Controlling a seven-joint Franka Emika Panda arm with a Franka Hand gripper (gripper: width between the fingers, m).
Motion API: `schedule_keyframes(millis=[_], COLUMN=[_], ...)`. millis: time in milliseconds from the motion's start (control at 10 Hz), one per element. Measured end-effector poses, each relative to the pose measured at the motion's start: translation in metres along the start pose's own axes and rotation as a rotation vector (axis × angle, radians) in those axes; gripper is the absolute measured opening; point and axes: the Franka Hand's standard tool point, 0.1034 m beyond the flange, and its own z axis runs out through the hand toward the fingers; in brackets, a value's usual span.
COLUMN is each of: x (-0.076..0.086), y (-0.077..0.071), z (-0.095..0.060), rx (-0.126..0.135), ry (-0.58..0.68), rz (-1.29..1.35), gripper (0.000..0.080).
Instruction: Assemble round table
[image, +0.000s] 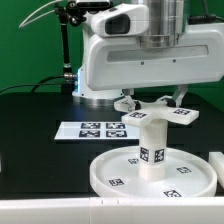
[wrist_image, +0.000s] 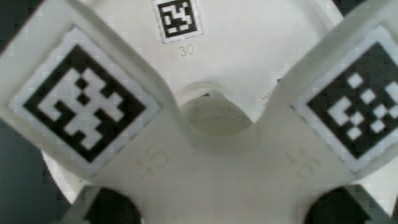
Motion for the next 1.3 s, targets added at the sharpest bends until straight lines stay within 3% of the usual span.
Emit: schedule_keyframes(millis=[500, 1300], x=[0.0088, 0.0086], y=[0.0016, 0.0015], z=[0.0035, 0.0033], rx=[-0.010, -0.010], ry=[0.048, 0.047], rz=[-0.062, -0.072], gripper=[0.0445, 0.0445])
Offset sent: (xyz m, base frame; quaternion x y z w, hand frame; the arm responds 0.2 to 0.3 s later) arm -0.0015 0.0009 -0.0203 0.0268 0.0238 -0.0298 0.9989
